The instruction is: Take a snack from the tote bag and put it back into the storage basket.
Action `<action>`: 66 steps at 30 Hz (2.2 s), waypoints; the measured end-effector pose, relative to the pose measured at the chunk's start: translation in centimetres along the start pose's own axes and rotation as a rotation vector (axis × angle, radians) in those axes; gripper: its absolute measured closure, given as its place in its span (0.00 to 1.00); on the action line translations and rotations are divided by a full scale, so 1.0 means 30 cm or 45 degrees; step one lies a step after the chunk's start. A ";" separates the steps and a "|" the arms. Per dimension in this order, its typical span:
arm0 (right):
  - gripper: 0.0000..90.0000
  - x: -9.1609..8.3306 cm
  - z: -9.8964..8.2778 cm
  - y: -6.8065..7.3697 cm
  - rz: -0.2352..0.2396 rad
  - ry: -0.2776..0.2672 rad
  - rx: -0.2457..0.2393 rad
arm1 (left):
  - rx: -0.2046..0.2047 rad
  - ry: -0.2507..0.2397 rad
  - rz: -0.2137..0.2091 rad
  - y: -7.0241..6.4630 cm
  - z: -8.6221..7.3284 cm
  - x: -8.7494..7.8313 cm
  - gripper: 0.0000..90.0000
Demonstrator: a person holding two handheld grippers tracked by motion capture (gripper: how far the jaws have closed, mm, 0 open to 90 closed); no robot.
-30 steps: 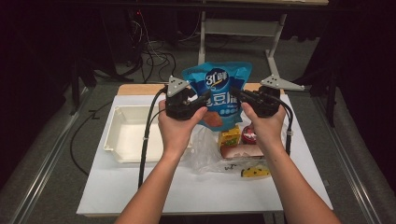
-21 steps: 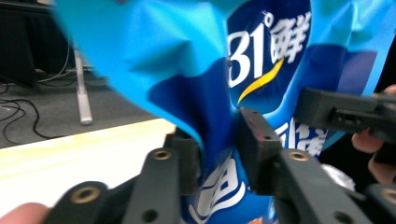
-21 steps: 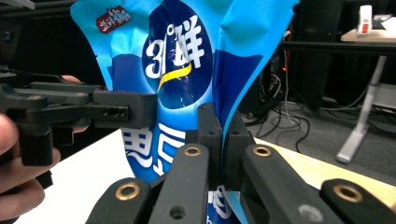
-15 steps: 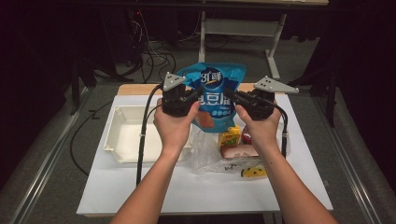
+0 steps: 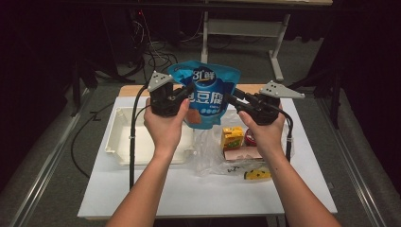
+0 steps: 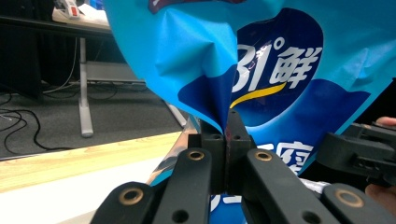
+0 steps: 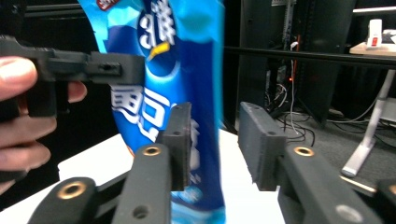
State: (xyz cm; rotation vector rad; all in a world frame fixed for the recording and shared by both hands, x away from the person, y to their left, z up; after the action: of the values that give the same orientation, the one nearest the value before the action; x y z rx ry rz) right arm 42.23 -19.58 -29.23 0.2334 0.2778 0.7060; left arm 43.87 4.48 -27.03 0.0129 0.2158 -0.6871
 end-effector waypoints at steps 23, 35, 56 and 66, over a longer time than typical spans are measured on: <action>0.36 -0.115 -0.142 -0.117 -0.091 0.113 0.017 | 0.001 -0.013 0.053 0.157 -0.038 -0.079 1.00; 0.36 -0.198 -0.232 -0.184 -0.160 0.124 0.072 | -0.013 -0.006 0.062 0.244 -0.084 -0.097 1.00; 0.36 -0.342 -0.386 -0.249 -0.260 0.143 0.158 | -0.121 0.008 0.154 0.432 -0.204 -0.124 1.00; 0.37 -0.364 -0.431 -0.254 -0.290 0.180 0.128 | -0.108 0.009 0.211 0.502 -0.275 -0.112 1.00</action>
State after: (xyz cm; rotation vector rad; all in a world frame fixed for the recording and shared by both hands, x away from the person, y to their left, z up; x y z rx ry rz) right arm 34.67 -30.96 -41.78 0.2434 0.4680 0.4838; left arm 49.24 18.92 -35.31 -0.0476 0.2477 -0.5124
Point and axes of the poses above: each handheld gripper's, and its own axes: x roughly forward along the jaws, z roughly out of its top, y roughly to its left, the point moved 3 cm from there along x, roughly forward along the jaws, and after that the axes turned 12 degrees about x, right-handed, at the moved point
